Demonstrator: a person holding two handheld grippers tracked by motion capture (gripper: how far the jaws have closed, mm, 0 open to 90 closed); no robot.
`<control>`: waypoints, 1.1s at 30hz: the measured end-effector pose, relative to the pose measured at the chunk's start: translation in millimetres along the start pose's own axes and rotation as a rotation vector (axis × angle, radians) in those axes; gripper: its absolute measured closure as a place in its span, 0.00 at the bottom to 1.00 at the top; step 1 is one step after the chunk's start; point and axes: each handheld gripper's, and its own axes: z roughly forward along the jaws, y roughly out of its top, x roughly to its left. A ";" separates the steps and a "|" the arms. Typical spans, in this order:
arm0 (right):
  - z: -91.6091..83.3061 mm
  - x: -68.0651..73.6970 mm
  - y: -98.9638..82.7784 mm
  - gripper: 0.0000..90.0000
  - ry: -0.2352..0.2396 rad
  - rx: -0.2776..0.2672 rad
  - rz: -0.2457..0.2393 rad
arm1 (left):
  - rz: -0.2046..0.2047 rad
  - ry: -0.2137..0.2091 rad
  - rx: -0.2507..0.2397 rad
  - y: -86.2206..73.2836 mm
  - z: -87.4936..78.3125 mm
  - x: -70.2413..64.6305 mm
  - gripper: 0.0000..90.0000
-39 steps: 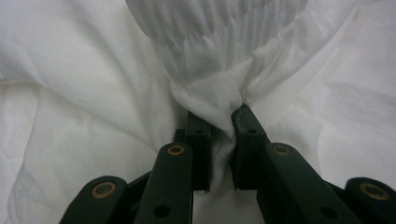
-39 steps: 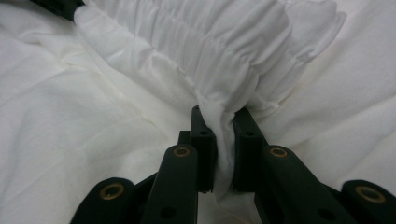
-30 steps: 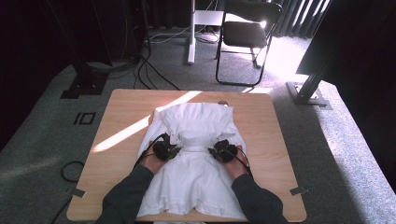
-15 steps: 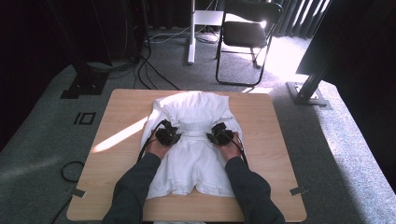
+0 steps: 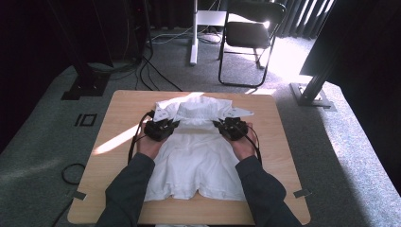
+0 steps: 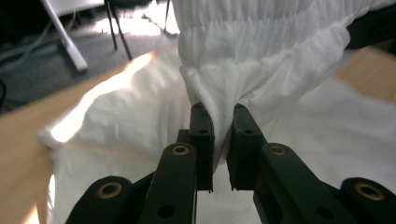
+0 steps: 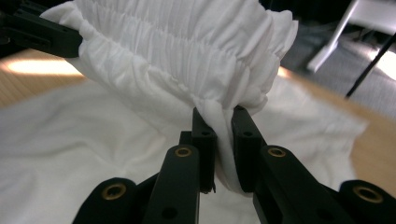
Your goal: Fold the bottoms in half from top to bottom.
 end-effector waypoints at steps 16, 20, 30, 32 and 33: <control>-18.1 43.5 -103.5 0.91 0.111 0.153 -0.032 | 0.035 -0.091 0.221 -113.5 -4.2 -55.6 0.92; -11.7 49.8 -129.1 0.87 0.132 0.213 -0.013 | 0.036 -0.102 0.287 -135.7 0.8 -61.9 0.83; -47.3 36.6 -118.4 0.47 0.199 0.146 0.017 | -0.078 -0.127 0.206 -125.5 -36.1 -42.6 0.65; -57.4 29.3 -112.0 0.49 0.202 0.100 0.035 | -0.089 -0.115 0.177 -118.4 -38.5 -36.8 0.66; -60.3 24.7 -109.1 0.66 0.193 0.077 0.051 | -0.079 -0.100 0.175 -114.2 -37.4 -34.4 0.72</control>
